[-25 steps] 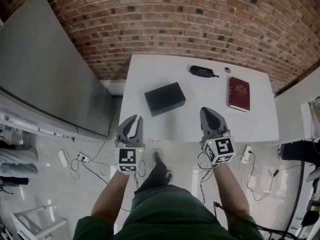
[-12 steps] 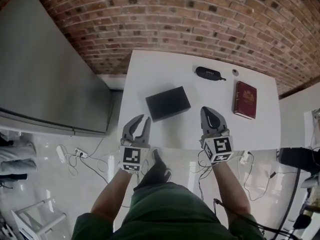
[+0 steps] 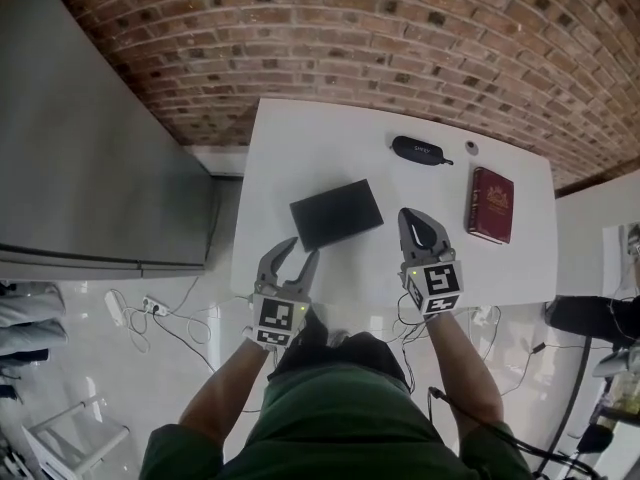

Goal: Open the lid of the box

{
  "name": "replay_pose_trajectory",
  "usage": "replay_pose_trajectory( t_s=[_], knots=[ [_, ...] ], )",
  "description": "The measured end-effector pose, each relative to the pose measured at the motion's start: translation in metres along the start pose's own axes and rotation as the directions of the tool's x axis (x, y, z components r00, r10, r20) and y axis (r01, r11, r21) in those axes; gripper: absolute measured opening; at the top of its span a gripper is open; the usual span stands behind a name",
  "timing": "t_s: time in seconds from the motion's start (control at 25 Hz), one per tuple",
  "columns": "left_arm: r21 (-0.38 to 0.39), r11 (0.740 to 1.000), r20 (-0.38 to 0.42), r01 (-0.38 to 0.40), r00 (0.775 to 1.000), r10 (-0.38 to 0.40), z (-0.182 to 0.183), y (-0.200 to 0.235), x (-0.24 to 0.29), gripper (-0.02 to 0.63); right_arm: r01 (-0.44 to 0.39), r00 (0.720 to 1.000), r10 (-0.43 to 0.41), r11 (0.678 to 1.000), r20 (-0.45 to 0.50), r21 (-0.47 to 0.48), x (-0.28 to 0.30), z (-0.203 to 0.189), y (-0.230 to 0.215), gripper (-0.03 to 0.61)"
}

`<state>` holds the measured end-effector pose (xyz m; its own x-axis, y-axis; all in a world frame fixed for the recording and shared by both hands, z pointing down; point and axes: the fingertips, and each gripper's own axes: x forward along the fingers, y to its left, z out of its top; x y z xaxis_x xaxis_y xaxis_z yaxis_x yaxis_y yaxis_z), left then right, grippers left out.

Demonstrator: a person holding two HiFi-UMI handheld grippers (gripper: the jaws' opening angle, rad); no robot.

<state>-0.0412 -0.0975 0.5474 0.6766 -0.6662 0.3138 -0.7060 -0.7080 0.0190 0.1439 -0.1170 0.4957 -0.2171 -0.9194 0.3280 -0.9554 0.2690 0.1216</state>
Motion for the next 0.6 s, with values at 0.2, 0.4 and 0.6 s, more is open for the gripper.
replay_pose_trajectory(
  t_s=[0.2, 0.4, 0.6],
  knots=[
    [-0.029, 1.0, -0.066, -0.012, 0.998, 0.01, -0.024, 0.001, 0.01, 0.214, -0.049, 0.998, 0.048, 0.999, -0.032, -0.01, 0.016, -0.014, 0.002, 0.003],
    [-0.043, 0.998, -0.119, -0.043, 0.992, 0.038, -0.044, 0.005, 0.016, 0.225, -0.111, 0.992, 0.11, 0.993, -0.061, -0.025, 0.028, -0.03, -0.002, 0.035],
    [-0.068, 0.992, -0.15, -0.107, 0.984, 0.096, -0.053, 0.008, 0.021, 0.23, -0.187, 0.98, 0.185, 0.982, -0.068, -0.035, 0.034, -0.04, -0.009, 0.052]
  ],
)
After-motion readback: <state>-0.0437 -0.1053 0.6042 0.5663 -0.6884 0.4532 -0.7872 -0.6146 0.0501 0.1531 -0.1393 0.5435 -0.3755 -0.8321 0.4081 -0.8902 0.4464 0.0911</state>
